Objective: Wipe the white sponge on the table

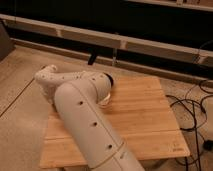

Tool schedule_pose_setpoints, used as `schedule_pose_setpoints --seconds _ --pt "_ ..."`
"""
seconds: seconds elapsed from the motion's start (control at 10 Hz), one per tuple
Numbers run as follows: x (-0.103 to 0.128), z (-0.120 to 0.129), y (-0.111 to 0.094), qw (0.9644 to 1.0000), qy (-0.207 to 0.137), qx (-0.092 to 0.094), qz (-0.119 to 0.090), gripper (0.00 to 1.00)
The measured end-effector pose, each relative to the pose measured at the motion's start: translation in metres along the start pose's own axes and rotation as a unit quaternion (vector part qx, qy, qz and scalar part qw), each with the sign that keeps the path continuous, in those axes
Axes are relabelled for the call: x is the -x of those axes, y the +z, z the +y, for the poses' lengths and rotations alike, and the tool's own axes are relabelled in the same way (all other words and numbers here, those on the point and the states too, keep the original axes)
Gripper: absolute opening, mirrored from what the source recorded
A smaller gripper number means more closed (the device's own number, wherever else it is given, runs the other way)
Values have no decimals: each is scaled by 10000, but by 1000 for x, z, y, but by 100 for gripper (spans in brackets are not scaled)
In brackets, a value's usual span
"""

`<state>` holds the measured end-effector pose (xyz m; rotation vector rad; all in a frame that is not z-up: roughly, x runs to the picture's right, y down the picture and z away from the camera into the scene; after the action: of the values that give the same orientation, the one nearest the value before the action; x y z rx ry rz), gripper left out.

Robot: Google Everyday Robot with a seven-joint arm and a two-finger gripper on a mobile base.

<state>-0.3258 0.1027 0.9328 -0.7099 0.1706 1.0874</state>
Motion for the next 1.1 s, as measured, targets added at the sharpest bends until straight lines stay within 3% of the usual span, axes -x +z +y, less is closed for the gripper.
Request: schedule_pose_setpoints --seconds 0.4,0.7,0.8,1.0,1.1 --pt "-30 -40 -37 9987 345 -227 -305 3" --pt "-37 -48 -40 9984 294 -442 -194 34" --pt "-38 -43 -35 9987 227 -449 -100 47" --pt "-38 -43 -33 9987 223 -445 -46 60" --pt "-36 -45 -33 9988 241 -430 -33 75"
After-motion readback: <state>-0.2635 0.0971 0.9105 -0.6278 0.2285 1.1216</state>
